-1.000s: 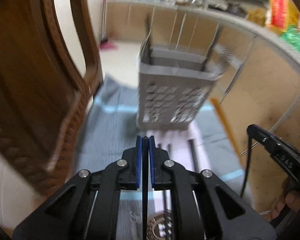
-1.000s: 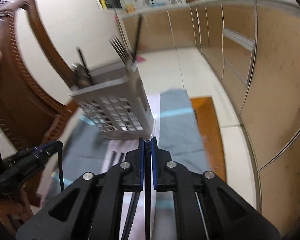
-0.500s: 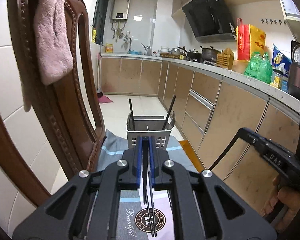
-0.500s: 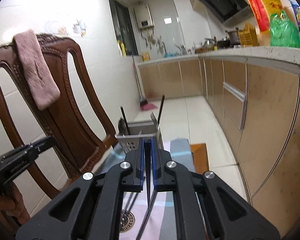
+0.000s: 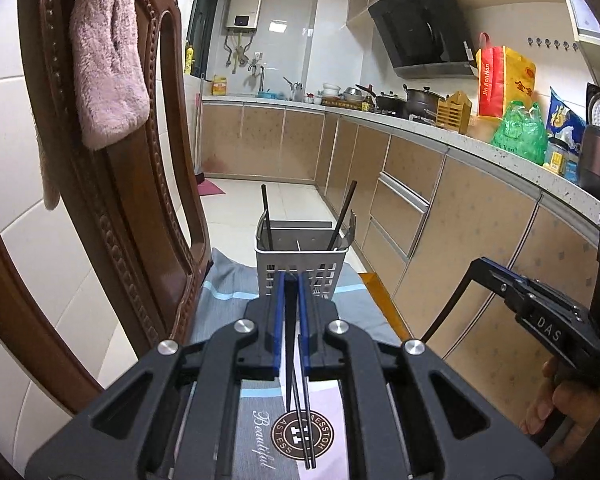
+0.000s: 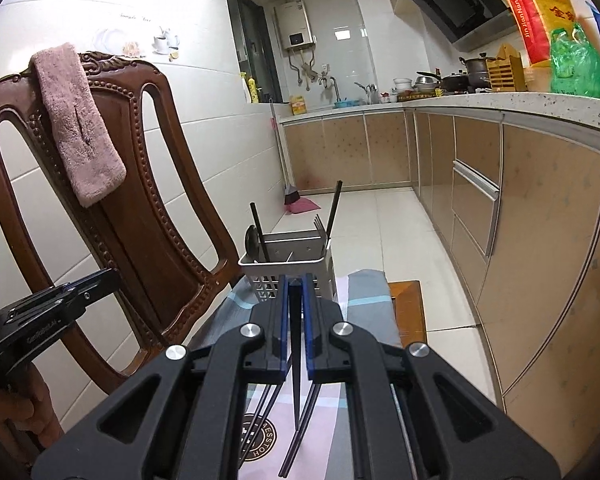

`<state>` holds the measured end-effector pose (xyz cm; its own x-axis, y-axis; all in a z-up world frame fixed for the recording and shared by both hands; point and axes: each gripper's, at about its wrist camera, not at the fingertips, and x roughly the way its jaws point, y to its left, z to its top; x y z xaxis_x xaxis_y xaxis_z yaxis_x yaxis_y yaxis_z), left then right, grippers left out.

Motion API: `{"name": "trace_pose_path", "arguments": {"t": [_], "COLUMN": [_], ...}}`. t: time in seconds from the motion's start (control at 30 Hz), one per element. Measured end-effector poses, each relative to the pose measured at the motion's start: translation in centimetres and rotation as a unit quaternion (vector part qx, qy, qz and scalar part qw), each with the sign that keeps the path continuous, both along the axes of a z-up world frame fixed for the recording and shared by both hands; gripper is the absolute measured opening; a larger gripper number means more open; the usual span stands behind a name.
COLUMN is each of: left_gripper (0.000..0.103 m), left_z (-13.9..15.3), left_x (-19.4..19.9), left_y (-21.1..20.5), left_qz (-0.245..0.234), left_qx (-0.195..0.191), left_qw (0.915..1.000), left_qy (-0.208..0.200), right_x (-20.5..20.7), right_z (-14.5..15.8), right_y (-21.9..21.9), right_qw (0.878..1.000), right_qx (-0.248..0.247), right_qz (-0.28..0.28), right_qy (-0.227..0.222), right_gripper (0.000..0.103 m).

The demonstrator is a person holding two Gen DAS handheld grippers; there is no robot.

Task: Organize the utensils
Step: 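Lift both chopsticks and carry them above the grey holder, then drop the chopstick into the holder by opening the right gripper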

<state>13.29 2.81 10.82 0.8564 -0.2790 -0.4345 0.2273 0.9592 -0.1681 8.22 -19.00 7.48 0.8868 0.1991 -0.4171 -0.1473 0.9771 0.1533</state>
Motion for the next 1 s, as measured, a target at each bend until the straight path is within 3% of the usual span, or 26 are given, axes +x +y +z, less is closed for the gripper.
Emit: {"name": "trace_pose_path", "arguments": {"t": [0.17, 0.33, 0.5, 0.6, 0.8, 1.0], "left_gripper": [0.008, 0.008, 0.007, 0.007, 0.007, 0.007], "left_z": [0.0, 0.0, -0.4, -0.6, -1.2, -1.3], "left_x": [0.2, 0.3, 0.8, 1.0, 1.9, 2.9], "left_y": [0.4, 1.3, 2.4, 2.9, 3.7, 4.3], "left_qz": [0.001, 0.0, 0.003, 0.003, 0.005, 0.008], "left_qx": [-0.01, -0.023, -0.037, -0.041, -0.045, -0.048], "left_qw": [0.9999, 0.9997, 0.9993, 0.9991, 0.9988, 0.9986], "left_qy": [-0.001, -0.001, 0.005, 0.007, 0.017, 0.018], "right_x": [-0.2, 1.9, 6.6, 10.1, 17.4, 21.7], "right_z": [1.4, 5.8, 11.8, 13.3, 10.8, 3.5], "right_y": [0.6, 1.8, 4.0, 4.7, 4.5, 2.3], "right_qw": [1.0, 0.999, 0.994, 0.992, 0.992, 0.992], "right_qx": [0.004, -0.001, -0.023, -0.028, -0.029, 0.009], "right_qz": [0.009, 0.012, -0.005, -0.028, -0.077, -0.117], "right_qy": [-0.012, -0.044, -0.103, -0.12, -0.1, -0.049], "right_gripper": [0.007, 0.007, 0.007, 0.007, 0.007, 0.007]}}
